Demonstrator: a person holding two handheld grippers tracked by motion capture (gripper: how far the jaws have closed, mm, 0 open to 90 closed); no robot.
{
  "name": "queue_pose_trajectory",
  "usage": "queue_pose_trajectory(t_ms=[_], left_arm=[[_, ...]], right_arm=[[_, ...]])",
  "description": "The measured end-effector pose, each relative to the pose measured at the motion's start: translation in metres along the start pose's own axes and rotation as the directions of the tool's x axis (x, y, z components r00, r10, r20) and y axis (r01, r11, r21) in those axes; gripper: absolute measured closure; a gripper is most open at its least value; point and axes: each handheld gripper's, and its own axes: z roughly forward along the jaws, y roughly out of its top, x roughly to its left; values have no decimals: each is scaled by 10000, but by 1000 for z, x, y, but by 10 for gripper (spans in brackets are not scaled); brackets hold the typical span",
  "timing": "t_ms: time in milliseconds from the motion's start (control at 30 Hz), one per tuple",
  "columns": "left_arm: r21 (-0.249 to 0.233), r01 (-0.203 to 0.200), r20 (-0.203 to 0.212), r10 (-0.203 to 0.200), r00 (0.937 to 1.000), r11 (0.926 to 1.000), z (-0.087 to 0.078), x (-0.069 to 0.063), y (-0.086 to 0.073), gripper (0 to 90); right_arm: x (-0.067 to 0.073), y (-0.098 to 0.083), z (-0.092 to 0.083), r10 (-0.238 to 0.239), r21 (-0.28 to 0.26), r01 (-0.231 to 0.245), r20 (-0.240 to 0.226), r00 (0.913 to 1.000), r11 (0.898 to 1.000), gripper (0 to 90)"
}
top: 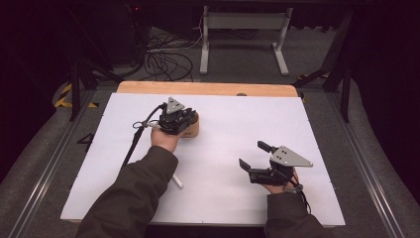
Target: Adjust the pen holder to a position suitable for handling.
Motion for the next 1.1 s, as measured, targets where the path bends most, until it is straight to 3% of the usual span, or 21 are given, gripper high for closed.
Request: queue_pose_trajectory(t_ms=[267,400,767,867,1100], left_arm=[[-86,123,-247,-125,9996,9999,-9,7,3,643],[-403,162,-152,-168,9997,9991,-20,8,3,562],[-827,-343,227,363,9991,9960,-55,5,3,422],[-898,-601,126,615,9980,9941,-63,3,1,378],[-1149,-602,418,654,9970,9916,-83,-2,-10,321]], right_arm=[[1,-1,1,-17,21,17,-38,10000,10000,124],[2,-1,3,-54,64,54,-61,10000,10000,124],[2,-2,3,-37,-46,38,316,9995,10000,117],[2,-2,3,-26,-117,30,353,9994,9999,112],[3,-2,3,-112,-150,119,456,9989,9998,101]])
